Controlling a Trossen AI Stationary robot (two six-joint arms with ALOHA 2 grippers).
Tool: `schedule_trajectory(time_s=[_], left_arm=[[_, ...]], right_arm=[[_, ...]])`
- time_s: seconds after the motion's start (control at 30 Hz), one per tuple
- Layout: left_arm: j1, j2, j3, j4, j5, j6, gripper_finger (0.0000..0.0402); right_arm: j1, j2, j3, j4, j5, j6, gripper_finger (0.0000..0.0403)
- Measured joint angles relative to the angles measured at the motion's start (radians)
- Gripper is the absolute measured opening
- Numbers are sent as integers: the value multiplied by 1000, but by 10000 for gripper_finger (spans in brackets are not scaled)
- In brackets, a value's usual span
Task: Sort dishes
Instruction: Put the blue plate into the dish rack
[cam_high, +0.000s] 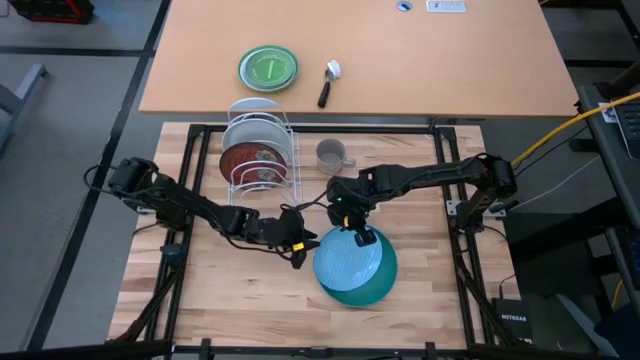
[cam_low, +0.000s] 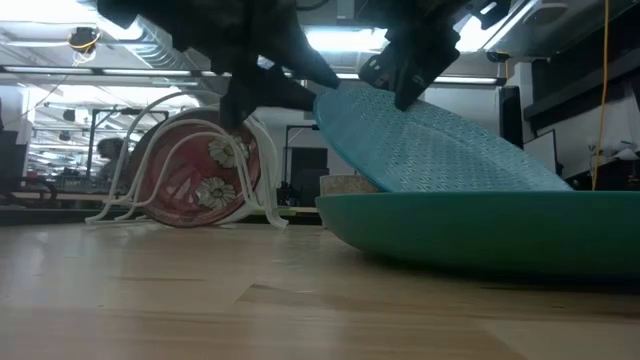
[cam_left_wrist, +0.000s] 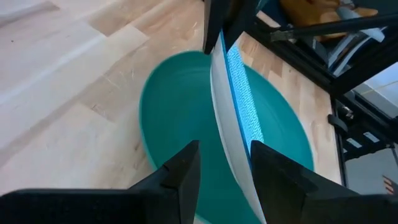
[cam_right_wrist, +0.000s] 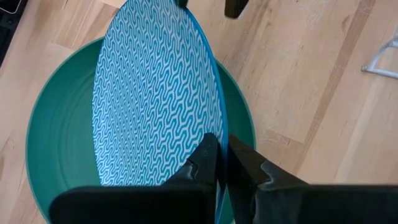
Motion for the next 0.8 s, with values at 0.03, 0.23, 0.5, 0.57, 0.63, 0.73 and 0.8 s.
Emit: schedule_trajectory(time_s=[0.03, 0.23, 0.5, 0.57, 0.63, 0.73, 0.8], left_arm=[[0, 6, 0, 2, 0, -1, 129], [-4, 26, 0, 39, 3, 2, 130], [-5, 31, 0, 70, 31, 80, 130], [-4, 31, 0, 70, 31, 79, 130], [-2, 31, 0, 66, 31, 79, 130], [-1, 31, 0, 68, 28, 81, 130], [-1, 31, 0, 69, 26, 82, 130]], right_arm=[[0, 0, 0, 0, 0, 0, 21], [0, 1, -1, 0, 0, 0, 21], [0, 1, -1, 1, 0, -1, 21], [0, 1, -1, 1, 0, -1, 21], [0, 1, -1, 1, 0, -1, 21], [0, 1, -1, 1, 0, -1, 21], [0, 1, -1, 1, 0, -1, 21]])
